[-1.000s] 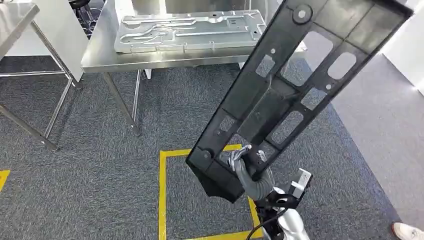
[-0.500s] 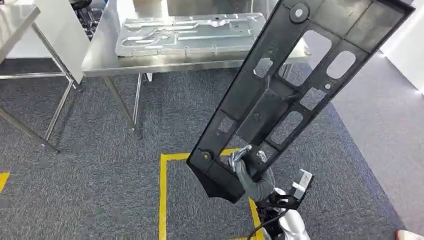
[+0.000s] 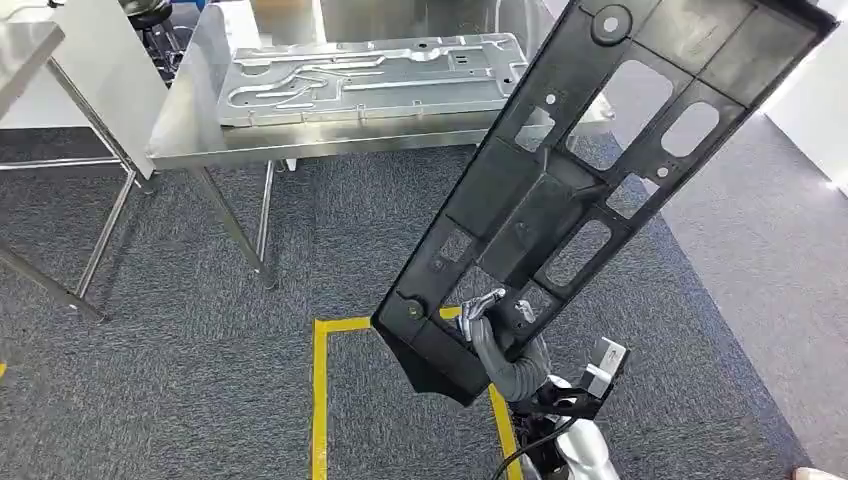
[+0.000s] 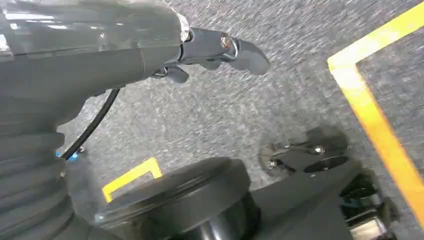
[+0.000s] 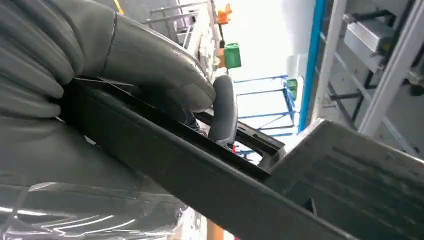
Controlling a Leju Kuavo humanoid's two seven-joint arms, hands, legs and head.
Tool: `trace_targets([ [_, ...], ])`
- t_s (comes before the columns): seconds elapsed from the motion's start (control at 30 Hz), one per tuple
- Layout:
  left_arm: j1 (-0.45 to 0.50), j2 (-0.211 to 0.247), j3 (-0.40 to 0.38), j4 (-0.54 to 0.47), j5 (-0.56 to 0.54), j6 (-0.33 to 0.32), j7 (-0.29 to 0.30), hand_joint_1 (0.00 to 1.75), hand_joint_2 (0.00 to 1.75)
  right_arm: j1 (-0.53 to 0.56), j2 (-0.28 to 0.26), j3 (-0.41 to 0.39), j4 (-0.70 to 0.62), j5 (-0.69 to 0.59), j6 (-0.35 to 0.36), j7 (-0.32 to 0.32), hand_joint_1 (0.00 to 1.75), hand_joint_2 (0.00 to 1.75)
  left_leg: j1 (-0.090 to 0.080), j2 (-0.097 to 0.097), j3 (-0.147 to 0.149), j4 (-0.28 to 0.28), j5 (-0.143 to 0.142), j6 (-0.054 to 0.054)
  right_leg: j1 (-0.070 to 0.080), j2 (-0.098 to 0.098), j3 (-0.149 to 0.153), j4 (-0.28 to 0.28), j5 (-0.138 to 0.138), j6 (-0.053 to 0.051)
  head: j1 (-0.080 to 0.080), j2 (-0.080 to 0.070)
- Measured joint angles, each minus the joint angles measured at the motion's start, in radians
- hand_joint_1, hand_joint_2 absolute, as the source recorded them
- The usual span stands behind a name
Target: Take the parts from the cabinet and place them on the table.
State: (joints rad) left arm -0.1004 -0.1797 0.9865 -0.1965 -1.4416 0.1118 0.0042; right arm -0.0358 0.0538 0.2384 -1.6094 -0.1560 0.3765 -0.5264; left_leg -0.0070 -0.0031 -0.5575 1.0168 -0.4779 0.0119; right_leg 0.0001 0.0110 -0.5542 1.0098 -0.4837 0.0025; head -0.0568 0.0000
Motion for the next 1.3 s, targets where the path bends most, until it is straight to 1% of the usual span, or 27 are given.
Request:
trace_targets([
  [0.07, -0.001, -0.003, 0.000, 0.000, -0.001, 0.000, -0.002, 0.00, 1.75, -0.001, 0.000, 0.000, -0.002, 0.000, 0.001, 0.001, 1.75, 1.75, 0.005, -0.004, 0.003, -0.010, 0.001, 0.010, 0.004, -0.002, 0.005, -0.004, -0.003, 0.013, 0.000, 0.000],
  [0.1, 0.000, -0.005, 0.000, 0.000, -0.001, 0.001, -0.002, 0.00, 1.75, 0.000, 0.000, 0.000, -0.005, 0.000, 0.001, 0.001, 1.75, 1.75, 0.010, -0.003, 0.015, -0.019, 0.005, 0.016, -0.002, -0.004, 0.005, 0.005, -0.008, 0.019, 0.000, 0.000],
  [0.13, 0.000, -0.005, 0.000, 0.000, -0.002, 0.002, -0.001, 0.00, 1.75, -0.002, 0.000, -0.001, -0.006, 0.000, 0.001, 0.000, 1.75, 1.75, 0.011, -0.002, 0.020, -0.021, 0.002, 0.021, -0.002, -0.006, -0.012, 0.042, -0.026, 0.022, 0.000, 0.000],
  [0.2, 0.002, -0.005, 0.000, 0.000, -0.002, 0.003, 0.000, 0.00, 1.75, 0.001, 0.000, -0.002, -0.009, 0.000, 0.002, 0.000, 1.75, 1.75, 0.010, 0.000, 0.025, -0.021, -0.004, 0.027, -0.008, -0.006, -0.104, 0.204, -0.093, 0.029, 0.000, 0.000],
  [0.23, 0.003, -0.005, 0.000, 0.000, -0.002, 0.003, 0.000, 0.00, 1.75, 0.005, 0.000, -0.002, -0.009, 0.000, 0.002, 0.000, 1.75, 1.75, 0.009, 0.000, 0.027, -0.021, -0.008, 0.027, -0.010, -0.006, -0.155, 0.283, -0.114, 0.032, 0.000, 0.000],
  [0.27, 0.003, -0.005, 0.000, 0.000, -0.002, 0.004, 0.000, 0.00, 1.75, 0.009, 0.000, -0.002, -0.009, 0.000, 0.002, 0.000, 1.75, 1.75, 0.009, -0.001, 0.032, -0.021, -0.012, 0.027, -0.011, -0.006, -0.187, 0.323, -0.111, 0.034, 0.000, 0.000],
  [0.3, 0.004, -0.005, 0.000, 0.000, -0.002, 0.005, 0.000, 0.00, 1.75, 0.011, 0.000, -0.002, -0.009, 0.000, 0.002, 0.000, 1.75, 1.75, 0.010, -0.002, 0.040, -0.021, -0.019, 0.026, -0.013, -0.006, -0.195, 0.310, -0.080, 0.035, 0.000, 0.000],
  [0.33, 0.006, -0.005, 0.000, 0.000, -0.002, 0.005, 0.001, 0.00, 1.75, 0.012, 0.000, -0.003, -0.009, -0.001, 0.003, 0.000, 1.75, 1.75, 0.010, -0.003, 0.052, -0.021, -0.027, 0.023, -0.014, -0.006, -0.174, 0.246, -0.024, 0.034, 0.000, 0.000],
  [0.4, 0.008, -0.006, 0.000, 0.000, -0.002, 0.007, 0.002, 0.00, 1.75, 0.011, 0.000, -0.003, -0.010, -0.001, 0.004, 0.000, 1.75, 1.75, 0.010, -0.003, 0.079, -0.021, -0.045, 0.017, -0.014, -0.009, -0.099, 0.063, 0.090, 0.027, 0.000, 0.000],
  [0.47, 0.008, -0.006, 0.000, 0.000, -0.002, 0.009, 0.003, 0.00, 1.75, 0.010, 0.000, -0.003, -0.011, -0.001, 0.005, 0.000, 1.75, 1.75, 0.004, -0.003, 0.078, -0.018, -0.058, 0.004, -0.006, -0.010, -0.075, 0.010, 0.068, 0.019, 0.000, 0.000],
  [0.57, 0.007, -0.006, 0.000, 0.000, -0.002, 0.011, 0.005, 0.00, 1.75, 0.011, 0.000, -0.003, -0.011, -0.002, 0.006, 0.000, 1.75, 1.75, 0.007, -0.001, 0.087, -0.034, -0.064, -0.010, -0.004, -0.006, -0.073, 0.012, 0.057, 0.001, 0.000, 0.000],
  [0.6, 0.006, -0.005, 0.000, 0.000, -0.002, 0.012, 0.006, 0.00, 1.75, 0.011, 0.002, -0.003, -0.013, -0.003, 0.006, 0.000, 1.75, 1.75, 0.008, 0.000, 0.092, -0.027, -0.072, -0.017, -0.013, -0.007, -0.061, 0.001, 0.058, -0.006, 0.000, 0.000],
  [0.63, 0.006, -0.005, 0.000, 0.000, -0.002, 0.013, 0.006, 0.00, 1.75, 0.009, 0.003, -0.004, -0.014, -0.003, 0.006, 0.000, 1.75, 1.75, 0.008, 0.000, 0.082, 0.006, -0.085, -0.021, -0.012, -0.008, -0.053, -0.004, 0.053, -0.013, 0.000, 0.000],
  [0.67, 0.006, -0.005, 0.000, 0.000, -0.002, 0.013, 0.006, 0.00, 1.75, 0.005, 0.005, -0.004, -0.015, -0.003, 0.006, 0.000, 1.75, 1.75, 0.009, -0.001, 0.045, 0.072, -0.114, -0.024, -0.012, -0.009, -0.049, -0.004, 0.050, -0.018, 0.000, 0.000],
  [0.73, -0.001, 0.000, 0.001, 0.000, 0.002, 0.012, 0.001, 0.00, 1.75, 0.006, 0.006, -0.004, -0.014, -0.003, 0.006, 0.000, 1.75, 1.75, 0.008, -0.001, -0.057, 0.248, -0.180, -0.028, -0.010, -0.011, -0.040, -0.004, 0.039, -0.021, 0.000, 0.000],
  [0.77, -0.008, 0.000, 0.002, 0.000, 0.003, 0.011, 0.000, 0.00, 1.75, 0.007, 0.006, -0.004, -0.014, -0.003, 0.006, 0.001, 1.75, 1.75, 0.008, -0.001, -0.088, 0.298, -0.183, -0.029, -0.009, -0.012, -0.034, -0.003, 0.034, -0.021, 0.000, 0.000],
  [0.8, -0.011, 0.000, 0.002, 0.000, 0.003, 0.011, 0.000, 0.00, 1.75, 0.008, 0.006, -0.004, -0.014, -0.003, 0.006, 0.002, 1.75, 1.75, 0.009, -0.001, -0.096, 0.299, -0.159, -0.028, -0.009, -0.011, -0.025, -0.003, 0.028, -0.021, 0.000, 0.000],
  [0.83, -0.010, 0.000, 0.002, 0.000, 0.003, 0.011, 0.000, 0.00, 1.75, 0.008, 0.007, -0.004, -0.014, -0.003, 0.006, 0.002, 1.75, 1.75, 0.009, -0.001, -0.082, 0.254, -0.115, -0.026, -0.009, -0.010, -0.015, -0.003, 0.022, -0.021, 0.000, 0.000],
  [0.9, -0.006, 0.000, 0.002, 0.000, -0.001, 0.011, 0.003, 0.00, 1.75, 0.007, 0.008, -0.005, -0.014, -0.003, 0.006, 0.001, 1.75, 1.75, 0.009, -0.001, -0.020, 0.078, 0.007, -0.019, -0.009, -0.005, 0.008, -0.003, 0.009, -0.016, 0.000, 0.000],
  [0.93, -0.003, 0.000, 0.002, 0.000, -0.001, 0.011, 0.004, 0.00, 1.75, 0.007, 0.008, -0.005, -0.014, -0.003, 0.006, 0.002, 1.75, 1.75, 0.008, -0.001, -0.002, 0.026, 0.023, -0.014, -0.009, -0.004, 0.010, -0.004, 0.005, -0.013, 0.000, 0.000],
  [0.97, -0.001, 0.000, 0.002, 0.000, -0.001, 0.011, 0.005, 0.00, 1.75, 0.005, 0.008, -0.005, -0.014, -0.003, 0.006, 0.002, 1.75, 1.75, 0.002, -0.001, 0.004, 0.002, 0.012, -0.012, -0.003, 0.000, 0.008, 0.002, 0.002, -0.006, 0.000, 0.000],
  [1.03, 0.000, 0.000, 0.002, 0.000, 0.001, 0.011, 0.004, 0.00, 1.75, 0.005, 0.009, -0.005, -0.014, -0.002, 0.006, 0.002, 1.75, 1.75, 0.001, -0.003, 0.001, 0.000, 0.004, -0.001, -0.005, -0.001, 0.001, -0.002, 0.004, 0.006, 0.000, 0.000],
  [1.13, -0.001, -0.003, 0.002, 0.000, 0.001, 0.011, 0.003, 0.00, 1.75, 0.002, 0.009, -0.005, -0.016, -0.002, 0.006, 0.003, 1.75, 1.75, 0.010, -0.005, 0.017, -0.020, 0.010, 0.015, -0.006, -0.005, 0.002, 0.019, -0.008, 0.024, 0.000, 0.000],
  [1.17, 0.000, -0.004, 0.002, 0.000, 0.001, 0.011, 0.003, 0.00, 1.75, -0.002, 0.009, -0.005, -0.016, -0.002, 0.006, 0.003, 1.75, 1.75, 0.011, -0.003, 0.020, -0.021, 0.007, 0.022, -0.007, -0.006, -0.030, 0.074, -0.036, 0.028, 0.000, 0.000],
  [1.23, 0.000, -0.004, 0.002, 0.000, 0.001, 0.010, 0.003, 0.00, 1.75, -0.001, 0.009, -0.005, -0.015, -0.002, 0.006, 0.003, 1.75, 1.75, 0.009, -0.001, 0.021, -0.021, 0.003, 0.027, -0.009, -0.006, -0.126, 0.237, -0.102, 0.032, 0.000, 0.000],
  [1.27, 0.001, -0.004, 0.002, 0.000, 0.001, 0.010, 0.003, 0.00, 1.75, 0.001, 0.009, -0.005, -0.013, -0.002, 0.006, 0.003, 1.75, 1.75, 0.009, -0.002, 0.023, -0.020, 0.000, 0.028, -0.011, -0.006, -0.171, 0.305, -0.113, 0.034, 0.000, 0.000],
  [1.3, 0.002, -0.004, 0.002, 0.000, 0.001, 0.010, 0.003, 0.00, 1.75, 0.001, 0.009, -0.005, -0.011, -0.002, 0.006, 0.003, 1.75, 1.75, 0.009, -0.003, 0.027, -0.020, -0.004, 0.027, -0.012, -0.006, -0.192, 0.321, -0.097, 0.034, 0.000, 0.000],
])
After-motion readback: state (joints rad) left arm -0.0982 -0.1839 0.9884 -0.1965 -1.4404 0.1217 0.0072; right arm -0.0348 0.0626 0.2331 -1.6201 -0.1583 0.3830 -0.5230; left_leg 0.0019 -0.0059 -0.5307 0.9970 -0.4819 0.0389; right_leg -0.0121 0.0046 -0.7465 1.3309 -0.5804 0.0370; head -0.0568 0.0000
